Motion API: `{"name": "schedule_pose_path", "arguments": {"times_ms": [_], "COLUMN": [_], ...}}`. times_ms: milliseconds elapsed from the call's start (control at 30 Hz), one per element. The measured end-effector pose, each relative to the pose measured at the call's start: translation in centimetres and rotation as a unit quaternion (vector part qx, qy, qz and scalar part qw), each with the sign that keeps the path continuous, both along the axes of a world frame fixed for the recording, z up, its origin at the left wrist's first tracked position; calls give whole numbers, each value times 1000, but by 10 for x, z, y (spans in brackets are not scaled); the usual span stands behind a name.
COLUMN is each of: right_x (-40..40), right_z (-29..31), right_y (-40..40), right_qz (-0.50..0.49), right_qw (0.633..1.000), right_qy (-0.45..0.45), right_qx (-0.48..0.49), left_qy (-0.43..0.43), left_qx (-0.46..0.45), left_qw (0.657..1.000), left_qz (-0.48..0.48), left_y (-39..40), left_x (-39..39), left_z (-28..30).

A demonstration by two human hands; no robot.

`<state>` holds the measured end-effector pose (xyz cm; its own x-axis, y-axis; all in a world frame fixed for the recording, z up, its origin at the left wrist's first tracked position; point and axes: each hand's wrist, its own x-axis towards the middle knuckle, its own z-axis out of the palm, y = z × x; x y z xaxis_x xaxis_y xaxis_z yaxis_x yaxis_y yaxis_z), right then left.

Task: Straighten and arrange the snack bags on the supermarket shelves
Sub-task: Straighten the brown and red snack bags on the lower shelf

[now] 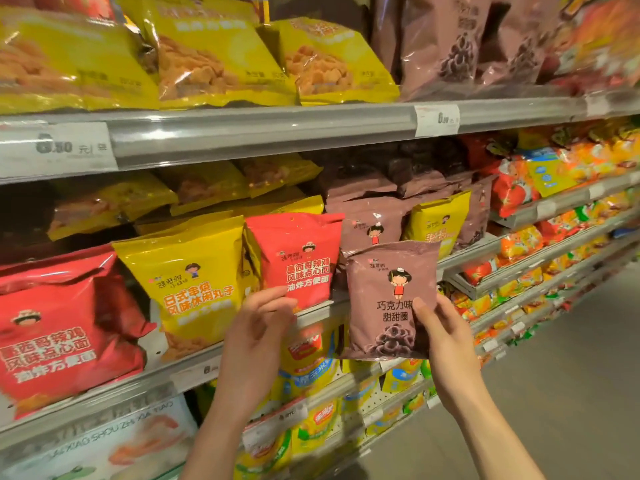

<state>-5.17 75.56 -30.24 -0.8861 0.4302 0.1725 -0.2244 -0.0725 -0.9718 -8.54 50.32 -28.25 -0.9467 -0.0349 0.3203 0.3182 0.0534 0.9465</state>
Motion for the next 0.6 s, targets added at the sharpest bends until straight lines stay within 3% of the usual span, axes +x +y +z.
{"name": "schedule_pose_path", "arguments": {"times_ms": [233, 600], "right_x": [-15, -81], "right_z": [2, 8], "right_y": [52, 200], "right_qz": [-9, 21], "right_qw": [1000, 999], "right_qy": [18, 25], "right_qx": [-24, -21], "left_qy": [9, 27], "left_qx": [-2, -66], "left_qw": [1000, 994], "left_qz": [-23, 79], "left_y": [53, 211], "left_x": [-15, -67], "left_z": [4, 20]}}
